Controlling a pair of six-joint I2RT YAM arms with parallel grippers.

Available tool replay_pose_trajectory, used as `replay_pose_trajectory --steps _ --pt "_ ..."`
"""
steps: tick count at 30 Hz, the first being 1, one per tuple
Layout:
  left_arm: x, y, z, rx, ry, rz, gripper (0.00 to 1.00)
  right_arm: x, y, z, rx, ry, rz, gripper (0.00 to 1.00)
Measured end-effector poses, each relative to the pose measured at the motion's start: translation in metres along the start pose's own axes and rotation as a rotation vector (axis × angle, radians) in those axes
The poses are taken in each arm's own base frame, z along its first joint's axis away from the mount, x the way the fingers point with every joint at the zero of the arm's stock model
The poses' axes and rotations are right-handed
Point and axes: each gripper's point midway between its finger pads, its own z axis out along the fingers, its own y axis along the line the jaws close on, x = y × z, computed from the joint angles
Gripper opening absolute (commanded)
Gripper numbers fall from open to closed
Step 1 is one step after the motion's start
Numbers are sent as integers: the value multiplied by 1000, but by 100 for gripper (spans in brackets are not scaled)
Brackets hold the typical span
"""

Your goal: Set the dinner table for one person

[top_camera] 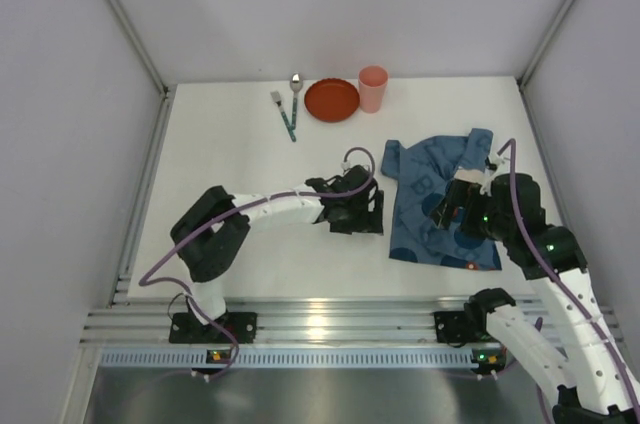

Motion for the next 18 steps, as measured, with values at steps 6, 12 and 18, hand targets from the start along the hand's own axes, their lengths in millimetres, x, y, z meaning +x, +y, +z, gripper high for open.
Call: replay_pose_trajectory --steps 6,12,18 --pt "28 -46 29 58 75 53 86 6 -11 -1 52 23 -7 100" --pt "42 -95 47 170 105 80 71 11 -16 1 82 56 -9 100" --pt "43 -108 64 190 134 84 32 4 -18 0 106 49 -25 100"
